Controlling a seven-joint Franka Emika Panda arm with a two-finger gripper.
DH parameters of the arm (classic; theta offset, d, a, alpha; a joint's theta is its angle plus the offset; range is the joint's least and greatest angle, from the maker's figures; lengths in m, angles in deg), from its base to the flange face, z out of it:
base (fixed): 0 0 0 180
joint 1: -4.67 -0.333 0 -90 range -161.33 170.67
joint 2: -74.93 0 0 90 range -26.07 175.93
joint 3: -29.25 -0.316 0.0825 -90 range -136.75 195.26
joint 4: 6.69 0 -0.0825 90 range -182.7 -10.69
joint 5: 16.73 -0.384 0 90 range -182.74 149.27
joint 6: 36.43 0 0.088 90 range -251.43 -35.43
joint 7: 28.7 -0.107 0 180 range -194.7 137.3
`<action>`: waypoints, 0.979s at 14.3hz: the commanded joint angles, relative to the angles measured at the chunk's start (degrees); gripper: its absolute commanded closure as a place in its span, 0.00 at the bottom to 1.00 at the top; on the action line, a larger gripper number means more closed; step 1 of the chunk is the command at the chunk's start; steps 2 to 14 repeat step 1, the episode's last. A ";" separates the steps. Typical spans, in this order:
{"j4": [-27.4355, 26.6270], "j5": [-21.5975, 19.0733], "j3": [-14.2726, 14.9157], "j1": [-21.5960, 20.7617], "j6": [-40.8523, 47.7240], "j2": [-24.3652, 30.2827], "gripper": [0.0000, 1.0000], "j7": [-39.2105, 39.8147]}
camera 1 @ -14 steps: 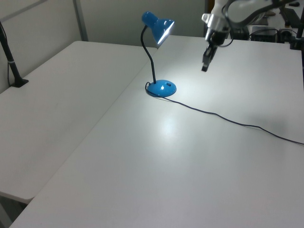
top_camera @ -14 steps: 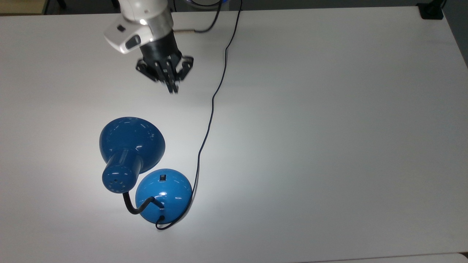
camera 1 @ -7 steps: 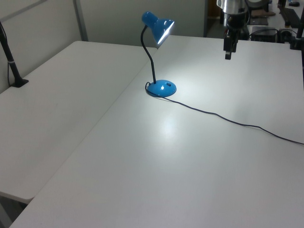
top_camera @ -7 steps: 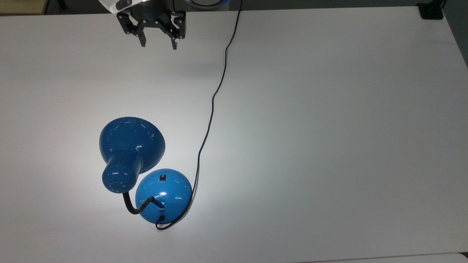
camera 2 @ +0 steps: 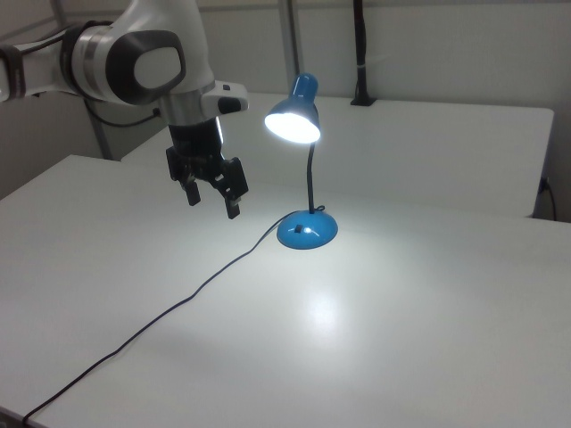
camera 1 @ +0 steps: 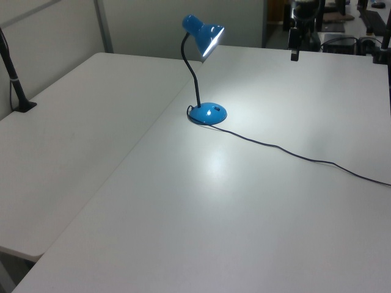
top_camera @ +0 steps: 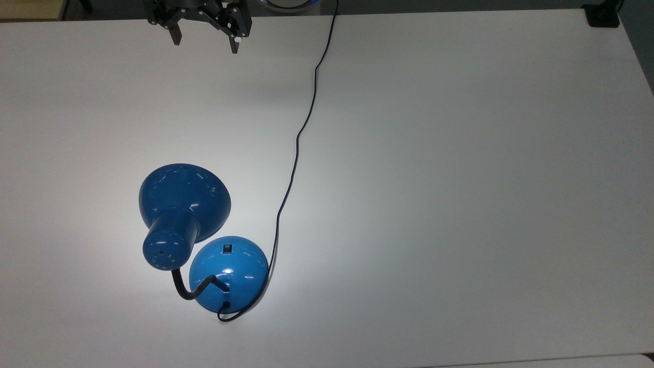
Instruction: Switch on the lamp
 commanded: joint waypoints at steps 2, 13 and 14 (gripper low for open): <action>4.61 0.88 0.64 -0.35 4.46 -2.51 0.00 -1.39; 4.61 0.88 0.64 -0.35 4.46 -2.51 0.00 -1.39; 4.61 0.88 0.64 -0.35 4.46 -2.51 0.00 -1.39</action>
